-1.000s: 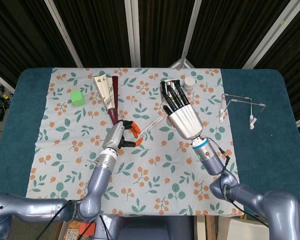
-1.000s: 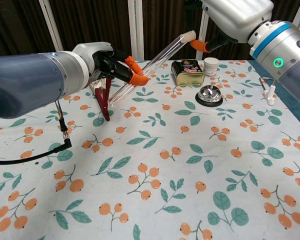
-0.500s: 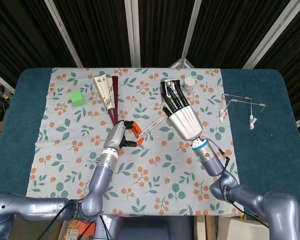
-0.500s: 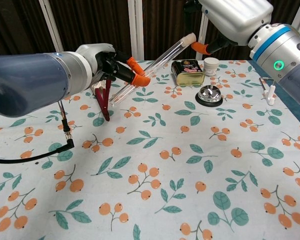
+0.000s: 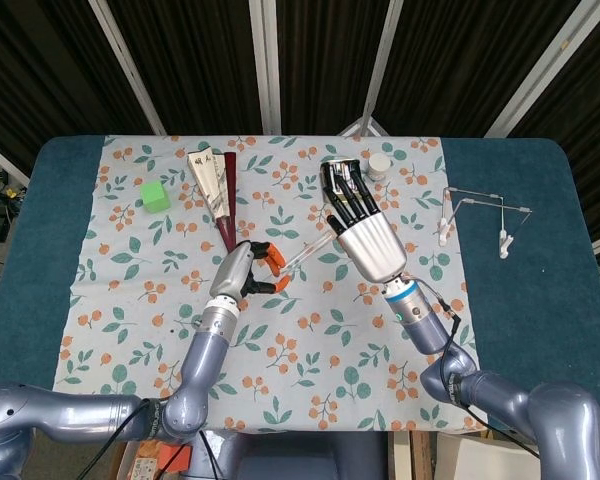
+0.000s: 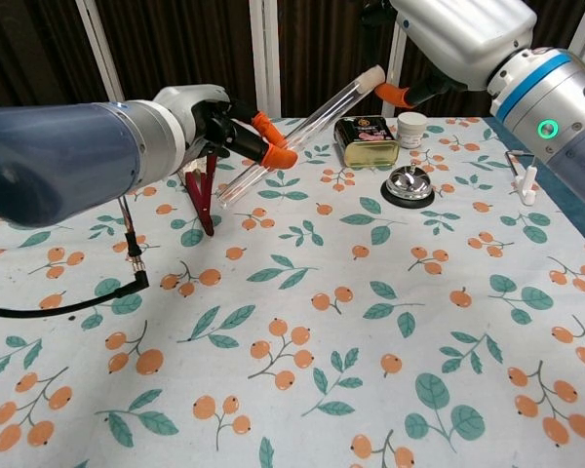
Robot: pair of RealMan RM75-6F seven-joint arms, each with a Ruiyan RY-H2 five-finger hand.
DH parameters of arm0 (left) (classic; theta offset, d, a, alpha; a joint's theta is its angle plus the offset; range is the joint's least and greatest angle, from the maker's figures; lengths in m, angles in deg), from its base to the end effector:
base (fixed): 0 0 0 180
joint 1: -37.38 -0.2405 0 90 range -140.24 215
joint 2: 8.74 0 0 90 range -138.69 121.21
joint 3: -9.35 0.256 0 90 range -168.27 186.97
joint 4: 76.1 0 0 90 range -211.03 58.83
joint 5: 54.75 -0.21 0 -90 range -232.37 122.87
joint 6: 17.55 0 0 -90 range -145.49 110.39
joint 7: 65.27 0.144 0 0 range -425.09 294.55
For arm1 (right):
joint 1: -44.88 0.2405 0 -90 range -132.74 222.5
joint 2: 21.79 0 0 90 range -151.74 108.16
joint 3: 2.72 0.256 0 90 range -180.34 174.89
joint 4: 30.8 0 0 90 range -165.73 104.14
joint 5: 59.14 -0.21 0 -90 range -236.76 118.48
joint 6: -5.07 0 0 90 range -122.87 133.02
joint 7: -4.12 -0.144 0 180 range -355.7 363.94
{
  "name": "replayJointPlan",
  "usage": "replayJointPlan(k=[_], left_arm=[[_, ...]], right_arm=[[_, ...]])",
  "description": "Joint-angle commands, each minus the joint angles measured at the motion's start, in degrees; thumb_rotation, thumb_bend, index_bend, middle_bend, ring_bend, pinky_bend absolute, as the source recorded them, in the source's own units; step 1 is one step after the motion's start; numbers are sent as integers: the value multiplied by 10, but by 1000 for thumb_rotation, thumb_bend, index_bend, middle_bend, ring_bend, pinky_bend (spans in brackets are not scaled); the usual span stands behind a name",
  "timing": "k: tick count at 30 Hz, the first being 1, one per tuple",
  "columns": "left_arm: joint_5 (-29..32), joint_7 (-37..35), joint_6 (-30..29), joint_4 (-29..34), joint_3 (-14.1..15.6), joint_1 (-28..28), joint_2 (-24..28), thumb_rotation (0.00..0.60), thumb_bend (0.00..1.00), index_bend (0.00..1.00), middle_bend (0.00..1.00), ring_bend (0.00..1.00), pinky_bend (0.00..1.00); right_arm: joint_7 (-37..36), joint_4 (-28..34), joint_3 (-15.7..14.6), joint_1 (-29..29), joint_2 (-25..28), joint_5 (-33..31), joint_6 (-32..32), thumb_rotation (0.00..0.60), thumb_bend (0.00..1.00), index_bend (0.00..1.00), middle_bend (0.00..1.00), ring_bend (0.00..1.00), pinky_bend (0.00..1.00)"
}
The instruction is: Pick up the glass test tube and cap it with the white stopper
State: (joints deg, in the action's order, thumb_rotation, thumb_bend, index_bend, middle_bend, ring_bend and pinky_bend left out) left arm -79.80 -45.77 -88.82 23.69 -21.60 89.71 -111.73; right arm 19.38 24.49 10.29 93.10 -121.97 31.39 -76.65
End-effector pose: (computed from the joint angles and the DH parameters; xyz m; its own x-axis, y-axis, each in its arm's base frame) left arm -0.0203 0.3375 -0.0342 -0.3564 0.3445 0.8685 0.9342 0.1159 0.3374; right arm -0.0998 -0.3844 0.0212 0.4154 0.4796 0.7729 -0.6055 -0.4883 0.6284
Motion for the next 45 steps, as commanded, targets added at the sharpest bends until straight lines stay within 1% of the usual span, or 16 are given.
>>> replayJointPlan(k=[1,14,16,17,19,21,24,29,33,35,45], left_arm=[[0,0,0,1,0,1,0,600,606,667,696,194,0],[-1,0,-4,2,-4,5,-2,600,606,667,696,194,0],[-3,0,-4,2,-3,5,-2,600,606,667,696,194,0],[-4,0,-4,3,-2,5,-2,600,606,667,696,194,0],[-5,0,-4,3,-1,4,-1,600,607,667,696,194,0],[-7,-1,-4,3,-1,4,-1,600,607,667,696,194,0],[-13,-1,-4,5,3,3,1,600,607,667,696,194,0],[-20,-5,-4,6,5,2,1,600,607,667,697,194,0],[-24,-7,-4,5,6,1,-1,600,607,668,697,194,0],[-27,-8,-4,4,7,1,-1,600,607,668,697,194,0],[-50,-10,-5,4,25,-12,8,600,606,669,698,194,0]], right_arm=[[0,1,0,0,1,1,0,600,414,682,225,16,0],[6,15,0,-2,6,4,-1,600,414,682,225,16,0],[8,16,1,-2,6,2,0,600,414,670,221,16,0],[10,16,2,-2,6,1,1,600,414,648,211,16,0],[13,16,3,-2,7,-1,3,600,414,571,183,16,0],[17,16,4,-2,7,-3,5,600,415,449,147,15,0],[25,17,7,-4,9,-10,10,600,414,302,108,4,0],[31,21,10,-6,12,-15,15,600,414,123,66,0,0],[36,23,9,-8,16,-19,18,600,414,33,37,0,0],[39,24,10,-9,17,-22,21,600,413,13,27,0,0],[51,31,7,-32,37,-41,28,600,414,0,14,0,0]])
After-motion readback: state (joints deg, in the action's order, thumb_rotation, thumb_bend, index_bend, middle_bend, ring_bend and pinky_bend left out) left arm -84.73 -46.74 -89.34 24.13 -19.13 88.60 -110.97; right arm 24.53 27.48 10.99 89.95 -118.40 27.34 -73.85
